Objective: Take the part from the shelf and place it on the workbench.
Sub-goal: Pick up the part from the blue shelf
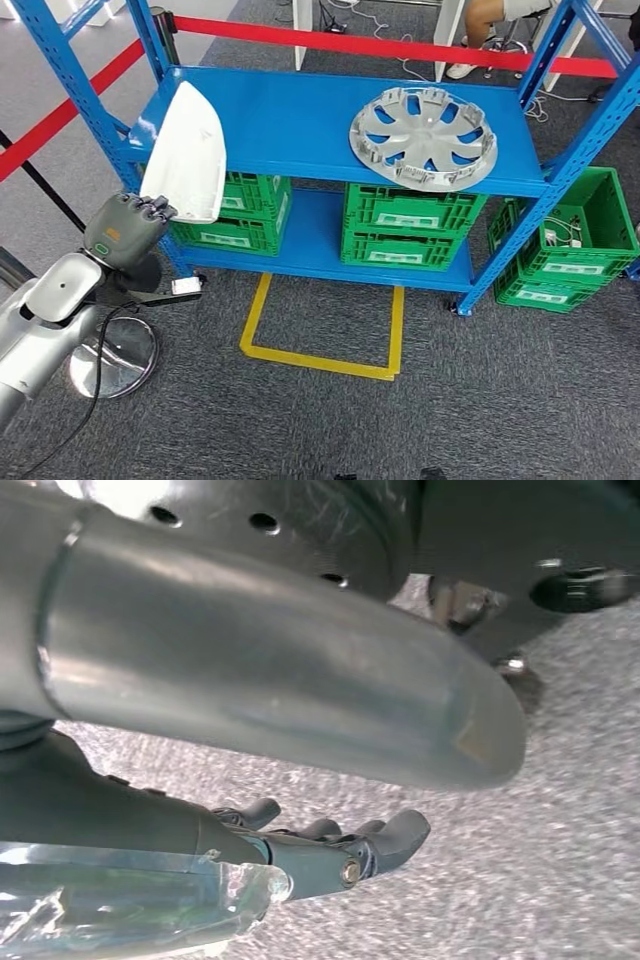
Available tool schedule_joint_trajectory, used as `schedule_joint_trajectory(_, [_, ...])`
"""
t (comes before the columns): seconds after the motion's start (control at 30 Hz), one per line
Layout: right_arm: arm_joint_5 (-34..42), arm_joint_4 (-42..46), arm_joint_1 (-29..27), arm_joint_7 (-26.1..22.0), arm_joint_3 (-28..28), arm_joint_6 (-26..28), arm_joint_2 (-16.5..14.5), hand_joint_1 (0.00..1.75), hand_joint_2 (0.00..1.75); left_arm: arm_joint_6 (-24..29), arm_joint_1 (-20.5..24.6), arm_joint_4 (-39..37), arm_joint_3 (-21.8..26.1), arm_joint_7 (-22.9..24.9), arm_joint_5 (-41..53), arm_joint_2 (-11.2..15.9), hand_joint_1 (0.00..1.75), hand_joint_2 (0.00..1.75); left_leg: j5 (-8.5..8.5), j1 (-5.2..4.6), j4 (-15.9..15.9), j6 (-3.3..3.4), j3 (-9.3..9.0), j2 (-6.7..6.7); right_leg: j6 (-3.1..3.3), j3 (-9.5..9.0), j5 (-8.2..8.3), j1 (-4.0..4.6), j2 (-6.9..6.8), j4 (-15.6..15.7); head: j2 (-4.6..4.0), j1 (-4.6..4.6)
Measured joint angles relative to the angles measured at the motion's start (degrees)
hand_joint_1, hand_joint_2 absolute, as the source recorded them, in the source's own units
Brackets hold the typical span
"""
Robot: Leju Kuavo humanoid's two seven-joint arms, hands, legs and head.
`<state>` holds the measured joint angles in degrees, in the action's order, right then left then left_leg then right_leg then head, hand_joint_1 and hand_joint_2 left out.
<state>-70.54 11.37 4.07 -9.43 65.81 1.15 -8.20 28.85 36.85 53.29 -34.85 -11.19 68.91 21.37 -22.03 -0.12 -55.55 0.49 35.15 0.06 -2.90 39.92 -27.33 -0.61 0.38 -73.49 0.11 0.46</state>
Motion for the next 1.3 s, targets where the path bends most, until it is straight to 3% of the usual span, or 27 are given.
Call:
schedule_joint_trajectory(0.03, [-0.07,0.0,0.09,-0.01,-0.01,0.05,0.0,0.0,0.0,-0.01,-0.46,0.55,0.21,-0.14,-0.3,0.58,1.75,1.75,0.59,-0.01,-0.07,-0.21,0.67,-0.05,0.18,-2.98,0.69,0.05,0.01,3.64,0.0,0.02])
schedule_joint_trajectory(0.1, [-0.26,0.0,0.39,-0.06,-0.09,0.15,0.0,0.0,0.0,-0.08,-1.28,1.9,0.91,-0.45,-0.92,1.86,1.75,1.75,1.61,-0.08,-0.23,-0.81,1.51,-0.05,0.63,-8.93,-0.56,0.26,0.1,11.9,0.0,-0.05])
schedule_joint_trajectory(0.17, [-0.48,0.0,0.54,-0.12,-0.27,0.26,0.0,0.0,0.0,-0.22,-1.87,3.2,1.79,-0.71,-1.4,3.06,1.75,1.75,2.55,-0.06,-0.26,-1.47,1.83,0.04,1.17,-11.1,-1.91,0.58,0.22,15.58,0.0,-0.1])
schedule_joint_trajectory(0.23, [-0.62,0.0,0.45,-0.11,-0.43,0.31,0.0,0.0,0.0,-0.36,-2.5,4.16,2.45,-0.85,-1.73,4.0,1.75,1.75,2.45,0.13,-0.5,-2.12,2.24,0.07,2.06,-10.28,-1.2,0.51,0.14,15.63,0.0,-0.1])
schedule_joint_trajectory(0.27, [-0.67,0.0,0.46,-0.1,-0.48,0.35,0.0,0.0,0.0,-0.41,-2.9,4.6,2.7,-0.92,-1.87,4.51,1.75,1.75,0.98,0.2,-1.52,-2.46,2.73,0.04,2.61,-9.77,-0.65,0.41,0.05,15.63,0.0,-0.19])
schedule_joint_trajectory(0.3, [-0.72,0.0,0.51,-0.1,-0.52,0.38,0.0,0.0,0.0,-0.43,-3.3,4.98,2.89,-0.98,-2.01,5.03,1.75,1.75,-1.58,0.26,-3.73,-2.77,3.49,0.02,3.06,-9.13,0.02,0.31,-0.03,15.69,0.0,-0.27])
schedule_joint_trajectory(0.37, [-0.84,0.0,0.63,-0.14,-0.69,0.43,0.0,0.0,0.0,-0.45,-4.15,5.74,3.43,-1.23,-2.41,5.99,1.75,1.75,-7.48,0.33,-11.04,-3.21,5.43,0.0,3.45,-7.6,1.37,0.33,-0.06,15.61,0.0,-0.4])
schedule_joint_trajectory(0.4, [-0.9,0.0,0.64,-0.16,-0.8,0.44,0.0,0.0,0.0,-0.44,-4.61,6.11,3.77,-1.39,-2.69,6.4,1.75,1.75,-9.13,0.36,-14.73,-3.35,6.16,0.0,3.42,-6.74,2.02,0.33,-0.06,15.56,0.0,-0.39])
schedule_joint_trajectory(0.43, [-0.97,0.0,0.62,-0.2,-0.89,0.45,0.0,0.0,0.0,-0.44,-5.1,6.46,4.08,-1.6,-2.98,6.78,1.75,1.75,-9.29,0.39,-17.15,-3.42,6.28,0.0,3.37,-5.93,2.61,0.33,-0.06,15.51,0.0,-0.39])
schedule_joint_trajectory(0.47, [-1.02,0.0,0.6,-0.25,-0.95,0.47,0.0,0.0,0.0,-0.44,-5.61,6.88,4.4,-1.79,-3.28,7.17,1.75,1.75,-8.21,0.43,-17.81,-3.45,5.58,0.0,3.29,-5.13,3.18,0.32,-0.06,15.43,0.0,-0.4])
schedule_joint_trajectory(0.53, [-1.09,0.0,0.62,-0.34,-1.0,0.54,0.0,0.0,0.0,-0.55,-6.54,7.87,5.13,-2.12,-3.74,7.95,1.75,1.75,-4.93,0.58,-13.04,-3.39,1.16,0.0,3.0,-3.77,4.25,0.29,-0.02,15.27,0.0,-0.41])
schedule_joint_trajectory(0.6, [-1.14,0.0,0.69,-0.44,-1.05,0.7,0.01,0.0,0.0,-0.84,-7.18,9.01,6.09,-2.44,-4.08,8.64,1.75,1.75,-4.64,0.6,-4.44,-3.08,-4.67,-0.06,2.49,-2.75,5.24,0.45,0.01,15.14,0.0,-0.35])
schedule_joint_trajectory(0.63, [-1.17,0.0,0.73,-0.48,-1.07,0.83,0.01,0.0,0.0,-1.01,-7.46,9.5,6.63,-2.61,-4.26,8.92,1.75,1.75,-5.21,0.49,-1.5,-2.83,-6.37,-0.09,2.17,-2.41,5.83,0.51,0.04,15.22,0.0,-0.34])
schedule_joint_trajectory(0.67, [-1.21,0.0,0.72,-0.5,-1.08,0.96,0.01,0.0,0.0,-1.24,-7.8,9.9,7.14,-2.79,-4.43,9.16,1.75,1.75,-5.6,0.3,0.13,-2.45,-7.01,-0.13,1.84,-2.12,6.48,0.51,0.05,15.43,0.0,-0.32])
schedule_joint_trajectory(0.73, [-1.33,0.0,0.48,-0.51,-1.12,1.25,0.01,0.0,0.0,-1.79,-8.7,10.47,8.03,-3.1,-4.75,9.46,1.75,1.75,-4.83,0.17,0.62,-1.55,-6.25,-0.03,1.12,-1.47,7.16,0.35,0.09,15.76,0.0,-0.33])
schedule_joint_trajectory(0.8, [-1.46,0.0,0.12,-0.48,-1.2,1.5,0.02,0.0,0.0,-2.28,-9.5,10.95,8.55,-3.41,-5.04,9.67,1.75,1.75,-3.84,0.29,0.78,-0.59,-5.22,0.12,0.57,-0.13,4.22,0.28,0.06,13.18,0.0,-0.04])
schedule_joint_trajectory(0.87, [-1.58,0.0,0.07,-0.42,-1.35,1.83,0.02,0.0,0.0,-2.62,-10.1,11.4,9.14,-3.68,-5.33,9.92,1.75,1.75,-3.02,0.25,0.77,0.01,-4.13,-0.01,0.35,2.04,-1.06,0.27,0.02,5.97,0.0,0.24])
schedule_joint_trajectory(0.9, [-1.65,0.0,0.15,-0.39,-1.44,2.04,0.02,0.0,0.0,-2.82,-10.36,11.56,9.5,-3.76,-5.45,10.03,1.75,1.75,-2.58,0.17,0.76,0.12,-3.57,-0.15,0.31,2.94,-2.71,0.28,0.02,2.06,0.0,0.25])
schedule_joint_trajectory(0.93, [-1.71,0.0,0.22,-0.35,-1.52,2.26,0.02,0.0,0.0,-3.01,-10.59,11.64,9.84,-3.81,-5.54,10.15,1.75,1.75,-2.14,0.06,0.74,0.15,-3.04,-0.37,0.37,3.29,-3.18,0.31,0.02,-0.7,0.0,0.25])
schedule_joint_trajectory(0.97, [-1.79,0.0,0.23,-0.28,-1.61,2.46,0.02,0.0,0.0,-3.18,-10.82,11.7,10.12,-3.84,-5.63,10.24,1.75,1.75,-1.71,-0.04,0.73,0.13,-2.55,-0.65,0.54,2.69,-2.49,0.38,0.06,-1.47,0.0,0.24])
schedule_joint_trajectory(1.0, [-1.9,0.0,0.23,-0.21,-1.72,2.67,0.02,0.0,0.0,-3.33,-11.02,11.79,10.38,-3.86,-5.72,10.35,1.75,1.75,-1.32,-0.12,0.72,0.08,-2.12,-0.98,0.82,1.02,-1.11,0.49,0.18,0.01,0.0,0.24])
schedule_joint_trajectory(1.07, [-2.11,0.02,0.24,-0.1,-1.9,3.02,0.17,0.0,0.0,-3.56,-11.26,12.08,10.99,-3.91,-5.9,10.5,1.75,1.75,-0.62,-0.24,0.69,-0.15,-1.39,-1.84,1.81,-4.73,0.88,0.66,1.67,7.67,0.0,0.21])
schedule_joint_trajectory(1.13, [-2.34,0.05,0.31,-0.03,-2.11,3.28,0.38,0.0,0.0,-3.71,-11.3,12.5,11.53,-3.93,-6.03,10.64,1.75,1.75,0.09,-0.15,0.62,-0.63,-0.76,-2.79,2.43,-9.23,0.49,0.7,3.32,14.48,0.0,0.23])
schedule_joint_trajectory(1.17, [-2.48,0.07,0.36,-0.01,-2.25,3.37,0.46,0.0,0.0,-3.77,-11.34,12.65,11.75,-3.93,-6.09,10.73,1.75,1.75,0.47,-0.06,0.6,-0.96,-0.44,-3.27,2.53,-10.1,-0.07,0.73,3.52,15.94,0.0,0.22])
schedule_joint_trajectory(1.23, [-2.7,0.07,0.4,0.04,-2.47,3.5,0.44,0.0,0.0,-3.85,-11.7,12.9,12.21,-3.93,-6.17,10.99,1.75,1.75,0.95,0.13,0.51,-1.65,0.09,-4.07,2.59,-10.03,-0.02,0.72,2.49,16.76,0.0,0.23])
schedule_joint_trajectory(1.3, [-2.85,0.07,0.44,0.04,-2.64,3.57,0.42,0.0,0.0,-3.93,-11.99,13.08,12.61,-3.93,-6.32,11.28,1.75,1.75,-0.91,0.1,-1.78,-2.35,1.41,-3.27,3.04,-9.93,0.5,0.45,1.27,17.21,0.0,-0.06])
